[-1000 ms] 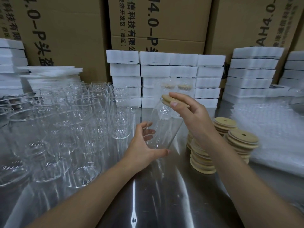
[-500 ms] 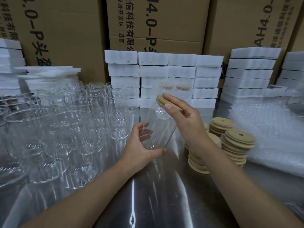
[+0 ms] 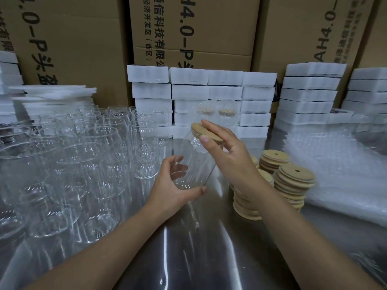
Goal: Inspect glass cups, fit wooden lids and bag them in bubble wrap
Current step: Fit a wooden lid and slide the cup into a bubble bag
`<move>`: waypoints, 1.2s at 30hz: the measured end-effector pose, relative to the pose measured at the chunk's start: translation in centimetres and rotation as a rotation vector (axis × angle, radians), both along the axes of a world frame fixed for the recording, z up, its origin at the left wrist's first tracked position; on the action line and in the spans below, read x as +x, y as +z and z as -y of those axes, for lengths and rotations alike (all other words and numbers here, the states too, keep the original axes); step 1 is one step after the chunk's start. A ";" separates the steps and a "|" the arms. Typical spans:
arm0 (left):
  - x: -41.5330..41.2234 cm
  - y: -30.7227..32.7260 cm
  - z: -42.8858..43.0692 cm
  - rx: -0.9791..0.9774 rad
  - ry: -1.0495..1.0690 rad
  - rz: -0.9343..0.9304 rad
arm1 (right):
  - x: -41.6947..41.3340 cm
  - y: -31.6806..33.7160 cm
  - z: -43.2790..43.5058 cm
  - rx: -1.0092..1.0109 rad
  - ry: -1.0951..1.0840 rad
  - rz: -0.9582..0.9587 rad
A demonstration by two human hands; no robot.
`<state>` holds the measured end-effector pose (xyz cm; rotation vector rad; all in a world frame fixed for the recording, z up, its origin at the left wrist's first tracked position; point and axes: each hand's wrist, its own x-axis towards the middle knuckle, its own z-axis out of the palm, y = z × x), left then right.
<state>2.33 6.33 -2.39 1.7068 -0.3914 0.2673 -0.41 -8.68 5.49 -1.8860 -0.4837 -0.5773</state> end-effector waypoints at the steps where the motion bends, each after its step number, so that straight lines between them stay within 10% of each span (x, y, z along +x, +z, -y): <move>1: 0.0 0.1 0.1 -0.014 -0.008 -0.006 | -0.3 0.4 0.4 -0.054 -0.012 -0.030; 9: -0.3 0.8 0.3 -0.154 -0.065 -0.046 | -1.7 5.6 11.1 -0.357 -0.714 -0.058; 13: -0.6 1.1 0.4 -0.160 -0.104 -0.076 | -0.3 5.2 18.1 -0.684 -1.060 -0.577; 36: -0.7 1.7 0.5 -0.291 -0.083 -0.065 | -0.2 4.3 19.0 -0.858 -1.049 -0.785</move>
